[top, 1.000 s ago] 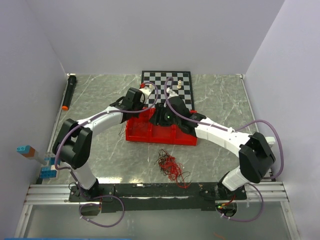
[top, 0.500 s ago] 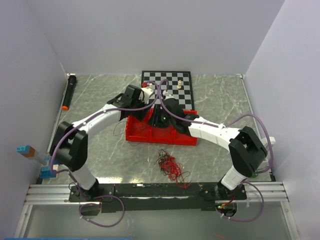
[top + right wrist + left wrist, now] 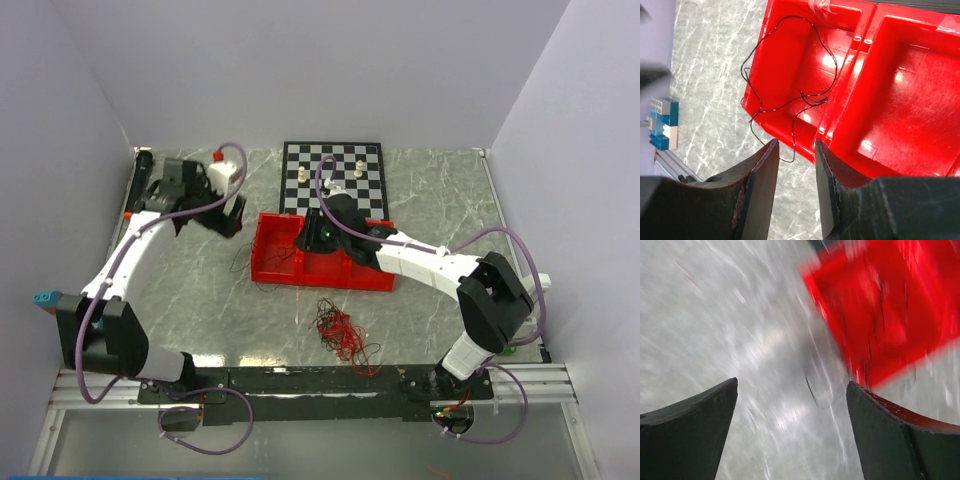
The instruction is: Untangle the cables
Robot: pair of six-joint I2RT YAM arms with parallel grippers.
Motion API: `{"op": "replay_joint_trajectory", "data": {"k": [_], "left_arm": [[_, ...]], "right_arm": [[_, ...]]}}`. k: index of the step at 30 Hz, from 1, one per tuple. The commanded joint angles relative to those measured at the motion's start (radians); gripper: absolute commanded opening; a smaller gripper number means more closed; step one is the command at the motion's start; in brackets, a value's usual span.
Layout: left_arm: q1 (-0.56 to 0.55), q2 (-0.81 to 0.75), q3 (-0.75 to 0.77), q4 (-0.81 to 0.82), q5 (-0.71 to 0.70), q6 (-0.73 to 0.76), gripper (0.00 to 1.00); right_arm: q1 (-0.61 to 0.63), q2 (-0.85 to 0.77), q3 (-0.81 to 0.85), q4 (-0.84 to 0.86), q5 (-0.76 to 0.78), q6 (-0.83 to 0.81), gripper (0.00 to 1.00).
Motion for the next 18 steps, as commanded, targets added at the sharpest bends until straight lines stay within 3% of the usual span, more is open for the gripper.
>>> {"op": "replay_joint_trajectory", "data": {"k": [1, 4, 10, 18], "left_arm": [[0.105, -0.056, -0.163, -0.156, 0.309, 0.276, 0.93], [0.145, -0.029, -0.243, -0.121, 0.325, 0.339, 0.93], [0.155, 0.133, -0.234, -0.024, 0.294, 0.287, 0.86], [0.155, 0.121, -0.327, 0.053, 0.285, 0.322, 0.87]], "right_arm": [[0.009, -0.051, -0.019, 0.022, 0.008, -0.039, 0.42], [0.014, -0.071, -0.036, 0.016, 0.011, -0.047, 0.42], [0.018, -0.108, -0.067, 0.019, 0.017, -0.046, 0.42], [0.023, -0.105, -0.076, 0.016, 0.013, -0.044, 0.42]]}}
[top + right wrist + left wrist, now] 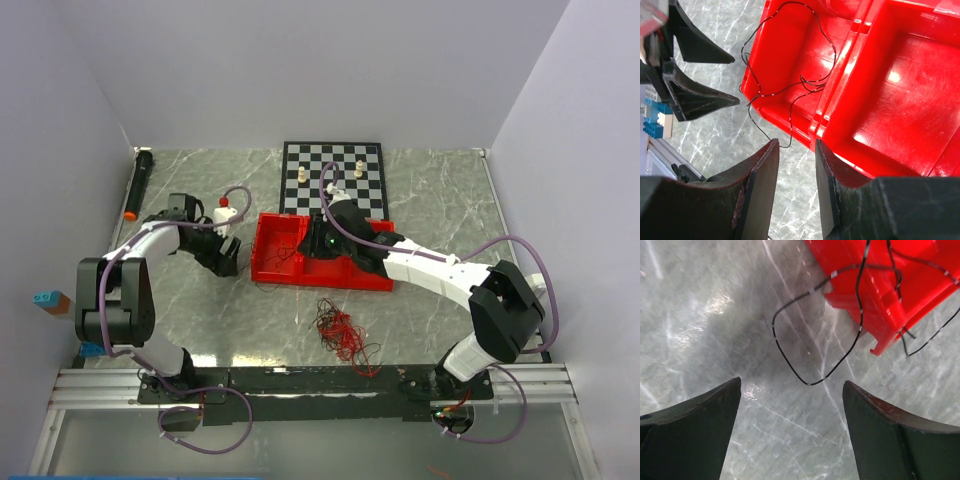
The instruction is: Untangle the cables
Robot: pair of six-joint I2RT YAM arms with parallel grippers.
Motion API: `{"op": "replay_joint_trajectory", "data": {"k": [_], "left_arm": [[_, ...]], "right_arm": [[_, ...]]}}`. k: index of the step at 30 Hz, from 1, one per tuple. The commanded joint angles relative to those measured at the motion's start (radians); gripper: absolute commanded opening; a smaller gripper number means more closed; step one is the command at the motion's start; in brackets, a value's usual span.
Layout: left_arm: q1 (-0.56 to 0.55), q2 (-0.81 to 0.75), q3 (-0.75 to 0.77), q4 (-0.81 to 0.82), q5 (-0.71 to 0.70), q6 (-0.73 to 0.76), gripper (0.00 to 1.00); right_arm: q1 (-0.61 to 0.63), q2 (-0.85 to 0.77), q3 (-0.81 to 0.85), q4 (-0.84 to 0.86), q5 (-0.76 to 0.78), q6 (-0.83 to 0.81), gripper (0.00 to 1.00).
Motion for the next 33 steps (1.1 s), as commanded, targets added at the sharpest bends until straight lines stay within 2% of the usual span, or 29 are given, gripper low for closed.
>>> {"op": "replay_joint_trajectory", "data": {"k": [1, 7, 10, 14, 19, 23, 24, 28, 29, 33], "left_arm": [[0.004, -0.051, -0.067, 0.067, 0.031, 0.066, 0.88], [-0.008, -0.100, -0.147, 0.183, -0.040, 0.121, 0.87], [-0.039, -0.134, -0.188, 0.318, -0.133, 0.072, 0.83], [-0.096, -0.167, -0.248, 0.415, -0.169, 0.075, 0.77], [-0.181, -0.177, -0.297, 0.447, -0.186, 0.101, 0.75], [-0.198, -0.178, -0.319, 0.505, -0.239, 0.107, 0.70], [-0.200, -0.183, -0.325, 0.527, -0.261, 0.112, 0.67], [-0.209, -0.224, -0.346, 0.587, -0.322, 0.133, 0.40], [-0.209, -0.238, -0.346, 0.590, -0.331, 0.136, 0.36], [-0.212, -0.284, -0.290, 0.503, -0.327, 0.141, 0.10]], "right_arm": [[0.009, -0.026, -0.010, 0.021, 0.005, -0.006, 0.42], [0.009, -0.012, -0.002, 0.018, 0.000, -0.004, 0.42], [0.012, -0.015, -0.001, 0.012, 0.011, -0.007, 0.42], [0.015, -0.014, 0.001, 0.006, 0.017, -0.004, 0.41], [0.018, -0.017, 0.010, -0.007, 0.026, -0.007, 0.41], [0.018, -0.024, 0.007, -0.013, 0.034, -0.010, 0.41], [0.018, -0.026, 0.007, -0.013, 0.035, -0.010, 0.41], [0.020, -0.027, 0.005, -0.019, 0.037, -0.009, 0.41], [0.020, -0.029, 0.007, -0.019, 0.035, -0.007, 0.41], [0.020, -0.030, 0.014, -0.019, 0.032, -0.009, 0.41]]}}
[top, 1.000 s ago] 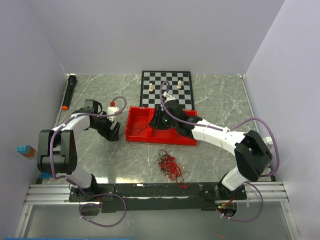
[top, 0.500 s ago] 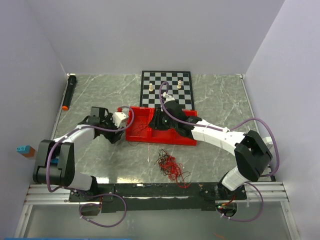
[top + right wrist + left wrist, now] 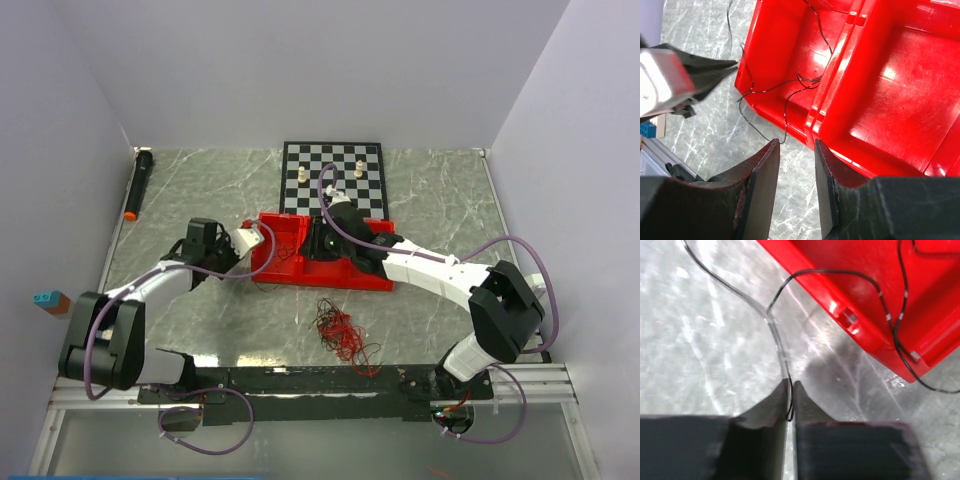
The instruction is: Untangle the cables
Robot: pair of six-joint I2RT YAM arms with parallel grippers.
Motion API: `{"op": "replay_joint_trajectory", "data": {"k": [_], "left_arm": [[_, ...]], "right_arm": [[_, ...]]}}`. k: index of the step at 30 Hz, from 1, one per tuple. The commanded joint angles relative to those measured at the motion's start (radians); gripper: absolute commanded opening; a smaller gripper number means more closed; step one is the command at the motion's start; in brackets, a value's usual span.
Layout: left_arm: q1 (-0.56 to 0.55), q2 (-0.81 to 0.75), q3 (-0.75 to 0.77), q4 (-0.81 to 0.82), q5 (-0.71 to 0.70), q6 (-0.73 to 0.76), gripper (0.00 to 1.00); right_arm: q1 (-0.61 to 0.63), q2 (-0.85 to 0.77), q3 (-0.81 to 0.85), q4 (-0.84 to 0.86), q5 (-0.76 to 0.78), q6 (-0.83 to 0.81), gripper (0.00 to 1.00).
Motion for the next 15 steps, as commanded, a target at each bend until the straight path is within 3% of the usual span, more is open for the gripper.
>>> {"op": "replay_joint_trajectory", "data": {"k": [1, 10, 15], "left_arm": [[-0.009, -0.069, 0.072, -0.034, -0.012, 0.012, 0.03], [-0.056, -0.095, 0.322, -0.312, 0.150, -0.205, 0.01], [-0.120, -0.048, 0.354, -0.326, 0.197, -0.339, 0.01]], "right_arm": [[0.009, -0.029, 0.017, 0.003, 0.012, -0.009, 0.41], [0.009, -0.038, -0.007, 0.018, 0.018, 0.002, 0.41], [0.007, -0.044, -0.018, 0.022, 0.023, 0.005, 0.41]]}}
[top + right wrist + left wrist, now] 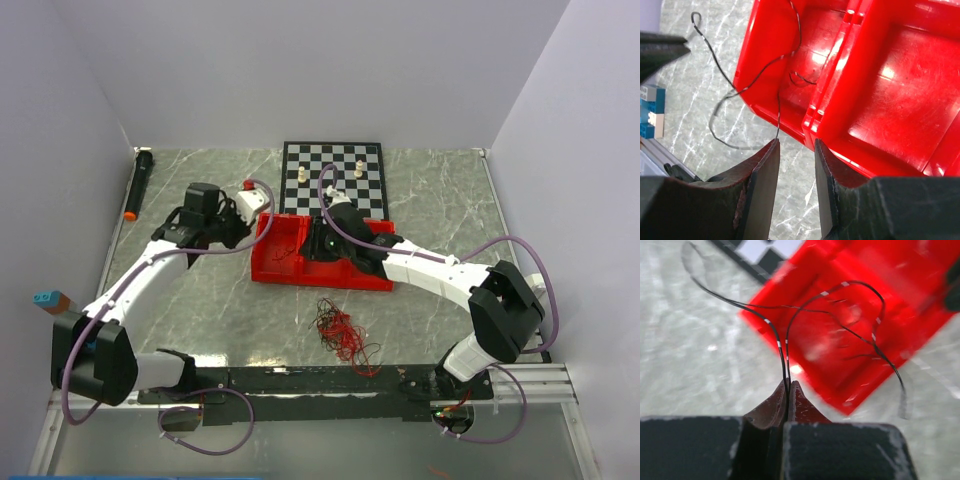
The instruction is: Untangle the cables
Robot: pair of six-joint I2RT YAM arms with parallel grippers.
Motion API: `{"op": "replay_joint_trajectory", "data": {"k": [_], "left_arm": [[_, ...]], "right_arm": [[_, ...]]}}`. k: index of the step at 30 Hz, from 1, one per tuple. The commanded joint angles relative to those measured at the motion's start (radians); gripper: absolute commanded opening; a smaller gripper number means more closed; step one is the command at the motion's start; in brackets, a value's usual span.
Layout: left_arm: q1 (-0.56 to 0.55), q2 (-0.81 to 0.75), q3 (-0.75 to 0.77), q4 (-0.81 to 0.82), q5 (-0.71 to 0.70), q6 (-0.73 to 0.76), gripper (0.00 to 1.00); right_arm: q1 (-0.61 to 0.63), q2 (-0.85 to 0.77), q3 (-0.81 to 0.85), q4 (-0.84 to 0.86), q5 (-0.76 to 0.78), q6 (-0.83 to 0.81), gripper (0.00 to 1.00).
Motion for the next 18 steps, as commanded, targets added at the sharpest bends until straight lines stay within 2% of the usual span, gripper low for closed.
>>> {"op": "replay_joint_trajectory", "data": {"k": [1, 6, 11, 16, 18], "left_arm": [[-0.067, 0.044, 0.020, -0.059, 0.070, -0.161, 0.02], [-0.146, 0.120, 0.000, -0.005, -0.035, -0.216, 0.01], [-0.163, 0.213, 0.046, -0.003, -0.042, -0.284, 0.04], [-0.163, 0.267, 0.080, -0.003, -0.072, -0.333, 0.20], [-0.161, 0.265, 0.107, -0.023, -0.059, -0.339, 0.32]], "right_arm": [[0.008, -0.046, -0.017, 0.017, 0.022, 0.004, 0.41], [0.004, -0.058, -0.029, 0.015, 0.021, 0.004, 0.41], [0.001, -0.066, -0.046, 0.018, 0.048, 0.012, 0.41], [-0.002, -0.066, -0.050, 0.021, 0.050, 0.015, 0.41], [-0.003, -0.063, -0.046, 0.023, 0.048, 0.015, 0.41]]}}
